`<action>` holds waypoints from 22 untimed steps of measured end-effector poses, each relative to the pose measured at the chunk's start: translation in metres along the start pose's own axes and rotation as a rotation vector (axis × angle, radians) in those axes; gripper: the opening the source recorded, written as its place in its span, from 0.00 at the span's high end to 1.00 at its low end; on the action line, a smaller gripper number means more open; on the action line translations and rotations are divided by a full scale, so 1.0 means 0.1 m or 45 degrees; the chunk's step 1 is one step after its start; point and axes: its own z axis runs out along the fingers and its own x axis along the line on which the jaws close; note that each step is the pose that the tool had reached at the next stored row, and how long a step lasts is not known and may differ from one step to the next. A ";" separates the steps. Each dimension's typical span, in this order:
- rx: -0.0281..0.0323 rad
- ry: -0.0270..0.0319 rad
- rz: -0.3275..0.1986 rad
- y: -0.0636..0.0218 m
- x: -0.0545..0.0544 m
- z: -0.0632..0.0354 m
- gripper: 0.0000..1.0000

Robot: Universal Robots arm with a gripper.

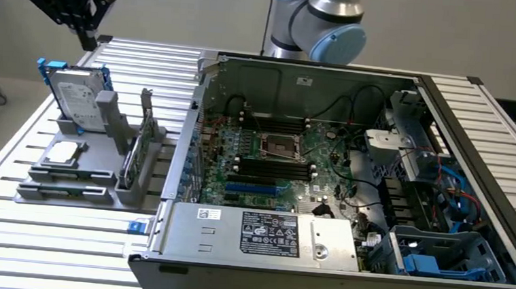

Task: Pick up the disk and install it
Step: 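Reach for the disk, then pick up the disk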

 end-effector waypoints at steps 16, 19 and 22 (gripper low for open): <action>0.0276 0.0193 -0.006 0.036 0.57 0.029 0.89; 0.0278 0.0197 -0.006 0.036 0.57 0.028 0.89; 0.0277 0.0196 -0.006 0.035 0.57 0.029 0.89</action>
